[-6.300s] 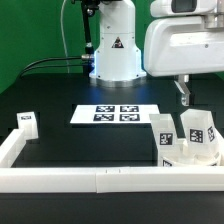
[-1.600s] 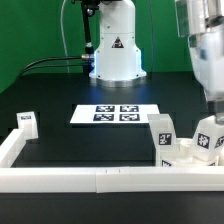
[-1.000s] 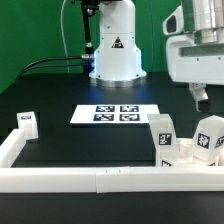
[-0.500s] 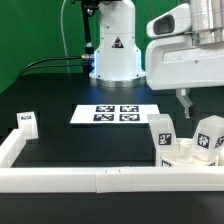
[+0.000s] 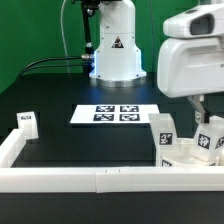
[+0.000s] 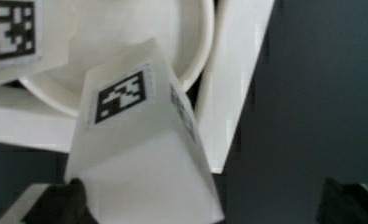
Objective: Assemble stool
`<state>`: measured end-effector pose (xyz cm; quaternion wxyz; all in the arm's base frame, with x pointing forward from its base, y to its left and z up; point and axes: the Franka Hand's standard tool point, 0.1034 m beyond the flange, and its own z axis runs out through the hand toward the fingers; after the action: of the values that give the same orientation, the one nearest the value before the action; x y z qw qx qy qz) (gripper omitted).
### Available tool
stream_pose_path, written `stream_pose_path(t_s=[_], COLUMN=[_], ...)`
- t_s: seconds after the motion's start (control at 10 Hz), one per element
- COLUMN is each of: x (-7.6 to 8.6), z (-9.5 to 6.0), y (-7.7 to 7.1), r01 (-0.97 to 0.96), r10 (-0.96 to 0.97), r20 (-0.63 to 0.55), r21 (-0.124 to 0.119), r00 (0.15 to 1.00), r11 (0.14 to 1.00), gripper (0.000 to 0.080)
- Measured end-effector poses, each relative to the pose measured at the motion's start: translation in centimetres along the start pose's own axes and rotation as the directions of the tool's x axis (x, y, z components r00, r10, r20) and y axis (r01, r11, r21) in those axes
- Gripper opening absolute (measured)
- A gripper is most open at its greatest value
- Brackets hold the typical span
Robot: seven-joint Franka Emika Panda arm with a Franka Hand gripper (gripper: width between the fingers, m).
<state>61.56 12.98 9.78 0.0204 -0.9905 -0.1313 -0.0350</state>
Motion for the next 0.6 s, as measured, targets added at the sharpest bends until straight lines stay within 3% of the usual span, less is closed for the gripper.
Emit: stream_pose_path(t_s=[0.4,0.6], x=[-0.4,-0.7], z=[0.0,0.6], y=[1.5,1.7], r01=[0.257,0.231], r10=[-0.257,-0.23], r20=[-0.004,0.014], r21=[-0.041,-0.044], r00=[0.966,0.973], r11=[0.966,0.972], gripper=[0.0649,0.0649])
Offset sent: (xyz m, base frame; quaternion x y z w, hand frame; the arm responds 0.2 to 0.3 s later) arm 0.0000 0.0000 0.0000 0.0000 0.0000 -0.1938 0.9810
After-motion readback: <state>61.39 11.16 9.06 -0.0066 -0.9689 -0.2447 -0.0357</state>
